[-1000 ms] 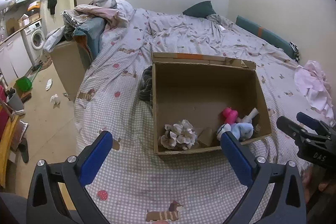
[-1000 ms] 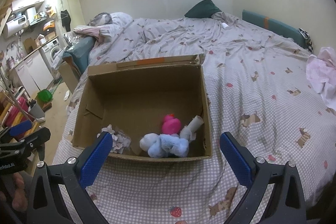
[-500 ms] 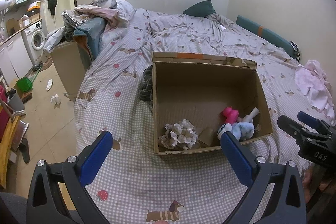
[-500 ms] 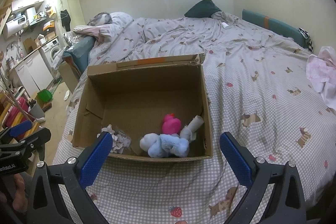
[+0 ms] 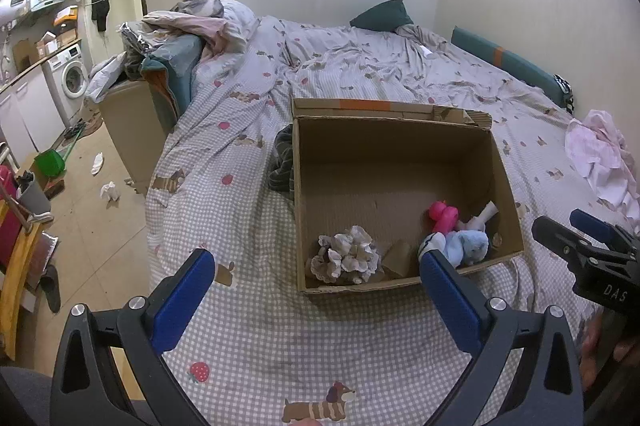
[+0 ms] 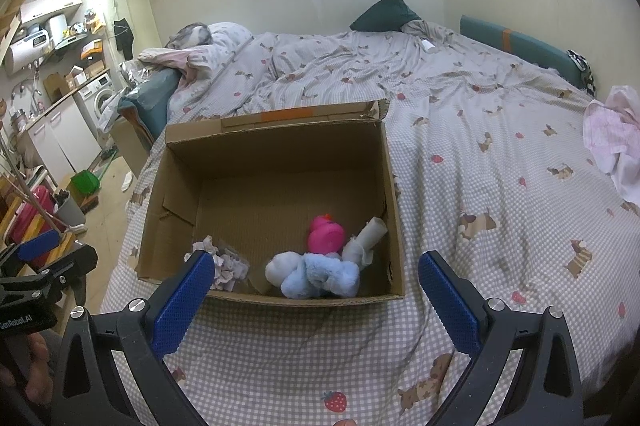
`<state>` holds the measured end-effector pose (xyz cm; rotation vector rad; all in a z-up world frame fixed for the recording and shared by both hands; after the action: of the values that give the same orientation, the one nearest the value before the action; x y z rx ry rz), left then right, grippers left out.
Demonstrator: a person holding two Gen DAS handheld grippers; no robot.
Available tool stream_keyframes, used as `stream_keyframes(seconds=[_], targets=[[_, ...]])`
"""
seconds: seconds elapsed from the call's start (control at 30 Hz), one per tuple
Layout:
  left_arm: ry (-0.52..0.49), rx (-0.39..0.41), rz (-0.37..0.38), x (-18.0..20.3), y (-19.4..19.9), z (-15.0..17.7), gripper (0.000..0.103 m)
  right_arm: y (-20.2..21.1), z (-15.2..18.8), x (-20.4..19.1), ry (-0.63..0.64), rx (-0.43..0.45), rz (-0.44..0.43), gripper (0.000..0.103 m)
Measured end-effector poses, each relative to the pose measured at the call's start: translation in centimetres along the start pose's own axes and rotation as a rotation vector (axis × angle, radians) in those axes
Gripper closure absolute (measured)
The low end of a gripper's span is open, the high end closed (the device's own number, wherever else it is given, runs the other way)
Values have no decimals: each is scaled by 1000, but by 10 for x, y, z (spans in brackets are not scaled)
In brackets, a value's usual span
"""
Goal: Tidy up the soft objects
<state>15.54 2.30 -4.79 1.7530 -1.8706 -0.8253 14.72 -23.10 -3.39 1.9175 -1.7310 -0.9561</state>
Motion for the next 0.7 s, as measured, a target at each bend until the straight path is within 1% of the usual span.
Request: stream_keyframes(seconds=[0.6,0.7], targets=[[-1,-15,6,4,-4,5,1,1,0,-2,0,0,-4,0],[5,-12,29,7,-5,5,1,1,0,-2,-8,-1,-5,0]])
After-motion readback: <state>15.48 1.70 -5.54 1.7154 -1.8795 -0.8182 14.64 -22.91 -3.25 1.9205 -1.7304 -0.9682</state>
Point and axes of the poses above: each gripper's, at about its wrist camera, not at the fingertips, and y roughly against the way its jaws point, x to its right, z to its underside, the point moved 10 cm from there along -y, roughly the way its jaws point, and after that the axes turned 10 degrees about -y, right-handed, at the moved point
